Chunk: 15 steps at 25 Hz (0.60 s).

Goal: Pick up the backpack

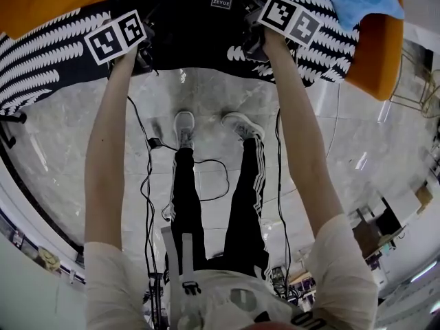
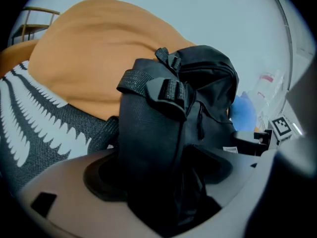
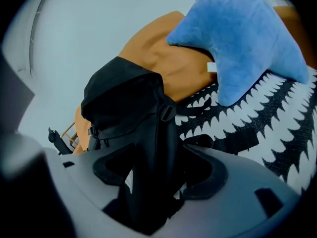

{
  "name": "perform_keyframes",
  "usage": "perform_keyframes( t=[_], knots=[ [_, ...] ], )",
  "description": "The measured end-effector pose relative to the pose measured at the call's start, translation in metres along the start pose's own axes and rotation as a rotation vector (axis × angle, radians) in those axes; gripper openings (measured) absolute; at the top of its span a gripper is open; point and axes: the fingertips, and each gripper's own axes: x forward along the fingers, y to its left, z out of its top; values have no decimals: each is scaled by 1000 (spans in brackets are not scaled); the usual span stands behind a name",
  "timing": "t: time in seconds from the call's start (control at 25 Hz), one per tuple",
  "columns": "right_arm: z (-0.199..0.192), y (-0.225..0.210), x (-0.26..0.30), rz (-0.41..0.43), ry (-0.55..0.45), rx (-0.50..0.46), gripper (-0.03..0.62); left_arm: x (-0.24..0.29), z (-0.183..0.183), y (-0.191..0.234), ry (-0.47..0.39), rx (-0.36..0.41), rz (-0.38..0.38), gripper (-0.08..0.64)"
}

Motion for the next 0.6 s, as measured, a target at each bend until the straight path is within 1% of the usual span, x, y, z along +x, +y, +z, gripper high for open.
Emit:
perform_keyframes(
  t=[0.16,0.24,0.32,0.48,0.6],
  knots=[
    [-9,0,5,15,19,27,294,1,-5,0,-3,-35,-10,382],
    [-12,-1,8,19,18,43,273,1,-8,-2,8,-48,-25,355],
    [-14,0,11,23,18,47,233,1,-8,-2,21,-58,-34,322],
    [-14,9,17,27,21,24,170,1,-6,2,26,-51,-17,284],
    [-15,12,17,22,29,4,150,0,-8,2,28,-38,-7,264]
  ],
)
